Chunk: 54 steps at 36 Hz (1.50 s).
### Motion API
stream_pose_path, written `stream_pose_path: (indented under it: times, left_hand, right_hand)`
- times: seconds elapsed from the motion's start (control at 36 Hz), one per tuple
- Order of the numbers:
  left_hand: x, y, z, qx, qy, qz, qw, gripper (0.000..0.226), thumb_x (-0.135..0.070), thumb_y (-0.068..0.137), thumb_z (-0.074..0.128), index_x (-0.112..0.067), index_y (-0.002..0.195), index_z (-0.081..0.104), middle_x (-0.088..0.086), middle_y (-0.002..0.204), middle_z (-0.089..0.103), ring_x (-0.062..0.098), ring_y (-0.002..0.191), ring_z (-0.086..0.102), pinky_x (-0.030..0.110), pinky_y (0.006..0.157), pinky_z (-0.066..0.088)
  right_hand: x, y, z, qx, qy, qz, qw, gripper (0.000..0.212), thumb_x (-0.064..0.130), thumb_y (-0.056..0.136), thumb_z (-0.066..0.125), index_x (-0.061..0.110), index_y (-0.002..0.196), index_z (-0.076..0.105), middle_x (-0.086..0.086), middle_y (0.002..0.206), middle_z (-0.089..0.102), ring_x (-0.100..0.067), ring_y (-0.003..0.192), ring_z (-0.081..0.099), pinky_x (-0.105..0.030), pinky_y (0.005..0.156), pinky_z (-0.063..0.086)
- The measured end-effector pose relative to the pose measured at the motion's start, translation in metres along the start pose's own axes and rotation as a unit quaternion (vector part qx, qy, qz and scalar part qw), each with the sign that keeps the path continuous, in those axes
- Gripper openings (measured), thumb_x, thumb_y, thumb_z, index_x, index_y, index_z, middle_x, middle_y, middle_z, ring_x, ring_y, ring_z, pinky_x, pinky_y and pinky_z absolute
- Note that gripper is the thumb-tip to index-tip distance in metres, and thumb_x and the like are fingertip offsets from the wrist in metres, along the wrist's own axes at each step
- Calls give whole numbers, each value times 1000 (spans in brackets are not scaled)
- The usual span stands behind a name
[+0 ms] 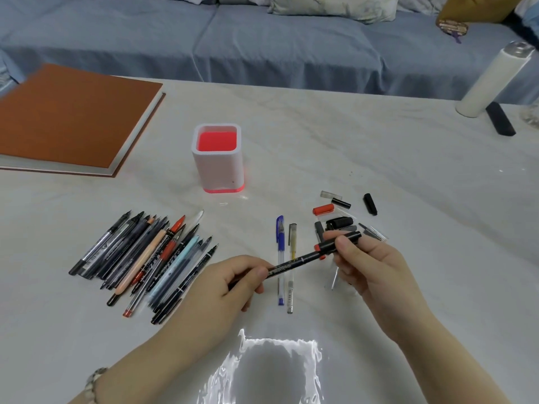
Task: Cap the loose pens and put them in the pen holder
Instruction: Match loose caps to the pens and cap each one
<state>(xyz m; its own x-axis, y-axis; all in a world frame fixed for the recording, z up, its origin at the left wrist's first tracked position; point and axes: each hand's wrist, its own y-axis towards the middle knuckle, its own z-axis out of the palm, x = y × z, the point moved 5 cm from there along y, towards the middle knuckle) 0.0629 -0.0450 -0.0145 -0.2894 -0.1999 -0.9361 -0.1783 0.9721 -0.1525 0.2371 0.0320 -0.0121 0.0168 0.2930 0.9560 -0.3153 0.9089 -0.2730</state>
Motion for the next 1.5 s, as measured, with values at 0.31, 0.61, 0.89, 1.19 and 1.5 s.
stream_pose_path:
  times: [0.31,0.61,0.89,1.19,1.5]
  left_hand:
    - [-3,-2,0,6,3,-2,1000,21,-13,89,51,-25,85,67,-14,62,59,1,47,47,10,51,40]
    - [-2,-3,-1,-5,-1,-2,1000,21,-13,89,51,-26,85,67,-14,61,59,1,47,47,9,51,39]
    - [-10,-3,10,8,-15,9,1000,23,-17,89,51,-28,76,67,-11,51,48,3,47,39,14,49,33]
    - [3,6,20,82,56,-3,995,15,-35,88,52,-29,79,63,-9,54,53,1,49,41,16,52,33]
    - [15,33,6,-25,59,-53,997,19,-18,86,57,-27,71,63,-5,60,59,5,56,50,34,69,50]
  right_hand:
    - [4,0,-8,-31,41,-10,999,25,28,70,56,13,81,73,3,56,34,-11,52,30,-22,54,26]
    - [0,1,-5,-7,38,-1,999,25,27,70,57,12,83,73,2,57,44,-8,51,33,-16,48,29]
    - [-14,-5,19,59,68,22,996,18,25,66,60,18,73,75,4,52,53,-6,48,38,-15,51,33]
    - [-29,-4,14,32,-23,37,999,14,31,74,68,19,76,73,-1,61,52,-6,51,40,-19,59,35]
    - [-17,51,-64,-105,-487,-9,867,26,29,88,54,7,98,63,-6,79,61,-18,75,51,-22,63,37]
